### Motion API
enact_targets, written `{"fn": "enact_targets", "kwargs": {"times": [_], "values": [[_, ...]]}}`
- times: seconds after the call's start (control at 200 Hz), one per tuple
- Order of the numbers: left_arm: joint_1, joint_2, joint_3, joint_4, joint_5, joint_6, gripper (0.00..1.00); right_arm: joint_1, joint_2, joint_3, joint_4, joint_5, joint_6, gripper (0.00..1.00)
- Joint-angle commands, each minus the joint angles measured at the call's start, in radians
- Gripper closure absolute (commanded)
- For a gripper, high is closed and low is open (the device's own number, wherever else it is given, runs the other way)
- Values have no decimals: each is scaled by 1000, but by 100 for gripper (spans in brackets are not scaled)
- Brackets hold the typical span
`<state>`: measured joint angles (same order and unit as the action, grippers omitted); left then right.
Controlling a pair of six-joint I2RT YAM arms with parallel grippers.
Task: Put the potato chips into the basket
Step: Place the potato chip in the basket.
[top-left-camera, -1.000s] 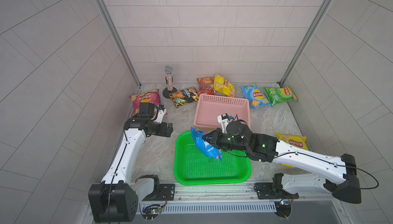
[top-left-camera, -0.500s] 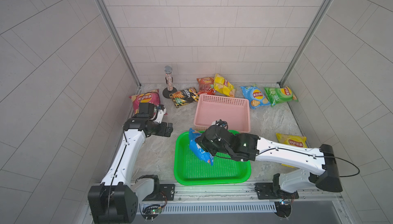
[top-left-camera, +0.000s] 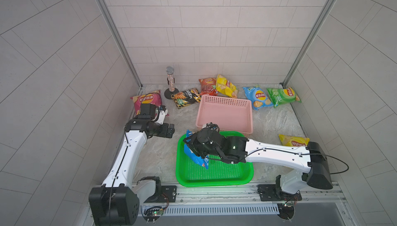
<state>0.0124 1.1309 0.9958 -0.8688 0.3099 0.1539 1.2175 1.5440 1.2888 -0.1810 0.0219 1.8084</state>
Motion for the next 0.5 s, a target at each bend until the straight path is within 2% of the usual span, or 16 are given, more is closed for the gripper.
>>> {"fn": "enact_targets", "kwargs": {"times": [0.0,0.13,0.27,0.37,0.495], "values": [[-2,-14,-15,0,-4,-4,0,4,-1,30,55,-16,-65,54],[-2,-17,-14,0,-2,-4,0,4,-17,52,72,-32,-139,44],[-3,-17,-16,-1,-3,-3,0,0,-45,77,64,-25,-251,42],[-2,-19,-15,-1,-5,-4,0,-15,-61,104,39,-36,-324,35],[-3,-20,-17,1,-5,-4,0,-30,-64,153,16,-101,-444,36]]}}
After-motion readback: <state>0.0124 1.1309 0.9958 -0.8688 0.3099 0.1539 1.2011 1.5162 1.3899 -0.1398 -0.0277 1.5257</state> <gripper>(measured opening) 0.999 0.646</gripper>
